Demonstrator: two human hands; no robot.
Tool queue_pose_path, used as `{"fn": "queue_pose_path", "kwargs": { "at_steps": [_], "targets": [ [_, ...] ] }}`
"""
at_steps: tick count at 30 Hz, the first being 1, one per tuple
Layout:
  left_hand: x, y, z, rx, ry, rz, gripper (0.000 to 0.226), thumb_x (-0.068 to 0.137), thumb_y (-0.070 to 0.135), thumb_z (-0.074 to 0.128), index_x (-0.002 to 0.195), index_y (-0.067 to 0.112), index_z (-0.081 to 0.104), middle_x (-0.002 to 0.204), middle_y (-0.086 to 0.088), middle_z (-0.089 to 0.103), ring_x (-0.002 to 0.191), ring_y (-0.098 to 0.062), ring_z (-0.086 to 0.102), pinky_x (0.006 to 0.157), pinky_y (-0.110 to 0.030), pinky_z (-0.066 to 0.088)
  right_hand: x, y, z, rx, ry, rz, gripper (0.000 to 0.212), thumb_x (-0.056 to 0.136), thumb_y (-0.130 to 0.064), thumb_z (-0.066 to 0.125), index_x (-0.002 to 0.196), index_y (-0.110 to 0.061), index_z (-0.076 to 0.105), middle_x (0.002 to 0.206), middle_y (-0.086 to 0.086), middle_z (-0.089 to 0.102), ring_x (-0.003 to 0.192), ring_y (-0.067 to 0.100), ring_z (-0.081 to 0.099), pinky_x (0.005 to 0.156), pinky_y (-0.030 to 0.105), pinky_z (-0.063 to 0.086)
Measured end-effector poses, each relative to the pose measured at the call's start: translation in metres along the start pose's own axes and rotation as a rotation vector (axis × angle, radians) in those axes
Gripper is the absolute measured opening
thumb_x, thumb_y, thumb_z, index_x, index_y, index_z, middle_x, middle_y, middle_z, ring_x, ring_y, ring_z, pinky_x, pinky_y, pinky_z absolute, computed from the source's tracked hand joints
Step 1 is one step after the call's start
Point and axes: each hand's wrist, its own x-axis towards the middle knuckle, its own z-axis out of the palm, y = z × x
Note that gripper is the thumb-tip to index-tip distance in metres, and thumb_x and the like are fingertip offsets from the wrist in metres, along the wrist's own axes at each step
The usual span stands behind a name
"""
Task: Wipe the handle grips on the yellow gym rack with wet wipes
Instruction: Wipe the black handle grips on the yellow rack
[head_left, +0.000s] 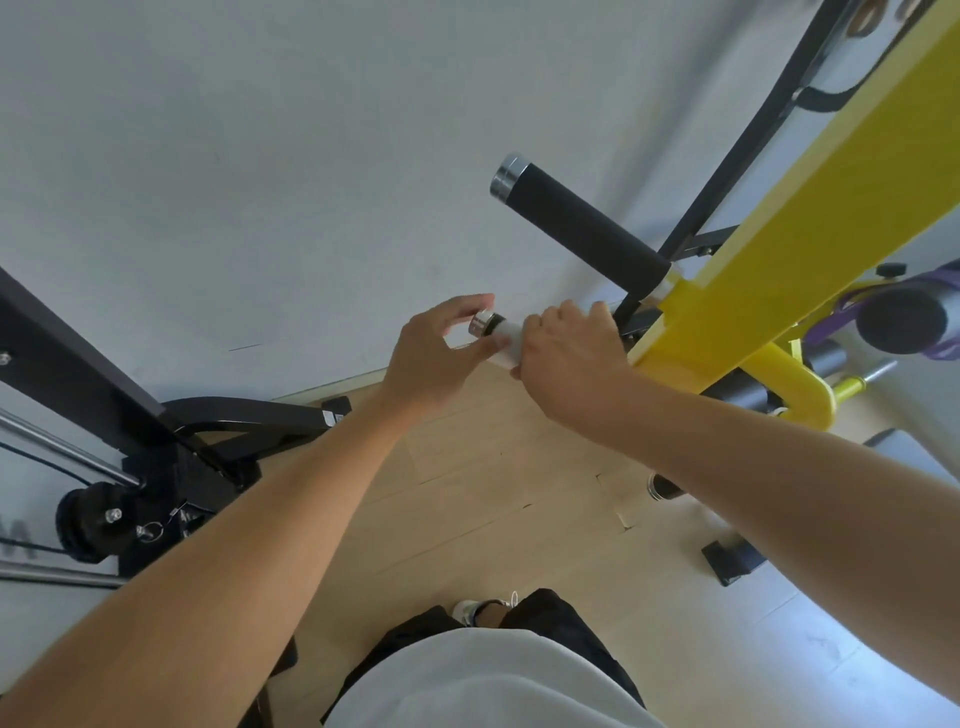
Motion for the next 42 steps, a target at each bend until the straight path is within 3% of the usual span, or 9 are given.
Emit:
{"fn": "queue_pose_path", "kwargs": {
  "at_steps": [5,10,12,18,23,28,32,37,42],
  "targets": [
    [-0.004,0.0,0.006,0.082,-0.002,0.019,0.038,0.103,0.037,0.049,0.139,0.029,0.058,0.14,0.013,0.06,0.133,-0.004,0.051,0.116,-0.028,0.035,-0.04,0.006,-0.009,-0.431,-0.177,-0.008,0.045,0.099,-0.041,0.054,0.135,-0.013,0.049,0.127,0.013,0.06,0.126,0.033,0.05,0.118,0.056,0.023],
    [-0.004,0.001,0.009,0.068,0.032,0.013,0.031,0.105,0.032,0.045,0.128,0.029,0.065,0.12,0.014,0.069,0.114,-0.007,0.062,0.1,-0.023,0.045,-0.037,0.0,0.008,-0.303,-0.084,0.067,0.035,0.1,-0.032,0.051,0.128,-0.009,0.051,0.115,0.015,0.066,0.118,0.037,0.059,0.117,0.06,0.022],
    [-0.001,0.002,0.009,0.067,0.055,0.008,0.031,0.105,0.028,0.044,0.123,0.03,0.068,0.112,0.014,0.07,0.106,-0.006,0.062,0.093,-0.022,0.046,-0.03,-0.003,0.018,-0.176,0.017,0.057,0.031,0.101,-0.027,0.047,0.126,-0.007,0.048,0.109,0.016,0.067,0.106,0.035,0.063,0.113,0.058,0.032],
    [0.002,-0.004,0.007,0.058,0.047,-0.001,0.033,0.106,0.023,0.04,0.126,0.031,0.065,0.121,0.013,0.069,0.114,-0.007,0.06,0.104,-0.034,0.047,0.006,-0.014,0.02,0.224,0.212,-0.064,0.024,0.102,-0.021,0.049,0.122,-0.009,0.046,0.097,0.008,0.064,0.077,0.021,0.055,0.082,0.036,0.049],
    [-0.003,-0.002,0.001,0.016,0.037,-0.057,0.043,0.108,0.027,0.033,0.148,0.036,0.043,0.15,0.007,0.051,0.139,-0.01,0.044,0.112,-0.024,0.031,0.027,-0.021,0.011,0.525,0.105,-0.138,0.031,0.103,-0.027,0.051,0.126,-0.009,0.043,0.093,0.003,0.059,0.076,0.021,0.063,0.072,0.04,0.057],
    [-0.003,-0.003,0.006,-0.047,0.08,-0.056,0.041,0.107,0.026,0.037,0.146,0.033,0.049,0.142,0.014,0.058,0.134,-0.001,0.048,0.113,-0.019,0.033,0.026,-0.016,-0.008,0.334,-0.083,-0.106,0.024,0.101,-0.022,0.052,0.12,-0.009,0.046,0.086,0.001,0.05,0.071,0.018,0.05,0.067,0.033,0.039],
    [-0.006,-0.006,0.01,0.011,0.075,-0.011,0.036,0.106,0.025,0.044,0.139,0.029,0.058,0.137,0.013,0.063,0.128,0.001,0.053,0.102,-0.007,0.035,-0.006,-0.012,-0.008,0.021,-0.007,-0.138,0.031,0.094,-0.007,0.057,0.123,-0.006,0.047,0.083,0.004,0.04,0.07,0.022,0.053,0.063,0.033,0.043],
    [-0.013,-0.001,0.019,0.028,0.122,-0.011,0.031,0.104,0.022,0.046,0.124,0.025,0.069,0.109,0.014,0.071,0.087,0.007,0.059,0.076,0.001,0.039,-0.038,-0.009,0.008,-0.337,0.009,-0.042,0.045,0.096,-0.021,0.062,0.132,-0.003,0.042,0.103,0.013,0.064,0.093,0.028,0.067,0.098,0.047,0.051],
    [-0.015,-0.001,0.015,0.024,0.16,-0.045,0.03,0.105,0.025,0.044,0.121,0.03,0.069,0.094,0.02,0.067,0.078,0.004,0.059,0.069,-0.006,0.037,-0.026,-0.004,0.008,0.014,0.031,0.006,0.086,0.084,-0.071,0.057,0.138,-0.007,0.042,0.124,0.011,0.054,0.115,0.028,0.05,0.098,0.043,0.043]
  ]
}}
